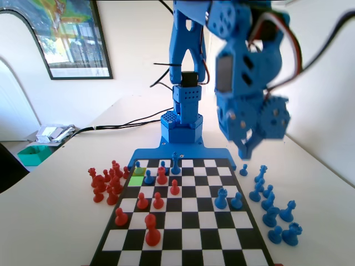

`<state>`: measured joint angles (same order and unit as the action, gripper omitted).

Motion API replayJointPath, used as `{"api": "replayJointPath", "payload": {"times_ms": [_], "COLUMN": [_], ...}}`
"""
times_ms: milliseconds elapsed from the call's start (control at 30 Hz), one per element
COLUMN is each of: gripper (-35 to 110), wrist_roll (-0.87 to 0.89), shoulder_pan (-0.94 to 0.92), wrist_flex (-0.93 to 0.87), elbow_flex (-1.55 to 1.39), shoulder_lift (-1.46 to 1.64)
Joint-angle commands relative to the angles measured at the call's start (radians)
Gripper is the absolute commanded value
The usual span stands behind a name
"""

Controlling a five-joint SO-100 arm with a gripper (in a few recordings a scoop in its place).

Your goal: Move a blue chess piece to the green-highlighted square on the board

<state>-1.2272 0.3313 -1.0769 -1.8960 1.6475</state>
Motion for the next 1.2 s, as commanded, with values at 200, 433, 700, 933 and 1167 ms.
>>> {"api": "replayJointPath", "payload": {"times_ms": [200,433,700,933,1167], "gripper": [1,1,1,1,1], "wrist_roll": [-0.160,-0.311,-0.463,-0.526,-0.517], "shoulder_pan": [-0.069,-0.150,-0.218,-0.265,-0.279], "wrist_flex": [-0.235,-0.422,-0.520,-0.555,-0.520], "elbow_flex": [0.012,-0.054,-0.209,-0.267,-0.281], "shoulder_lift": [0.497,0.821,1.111,1.224,1.312]}}
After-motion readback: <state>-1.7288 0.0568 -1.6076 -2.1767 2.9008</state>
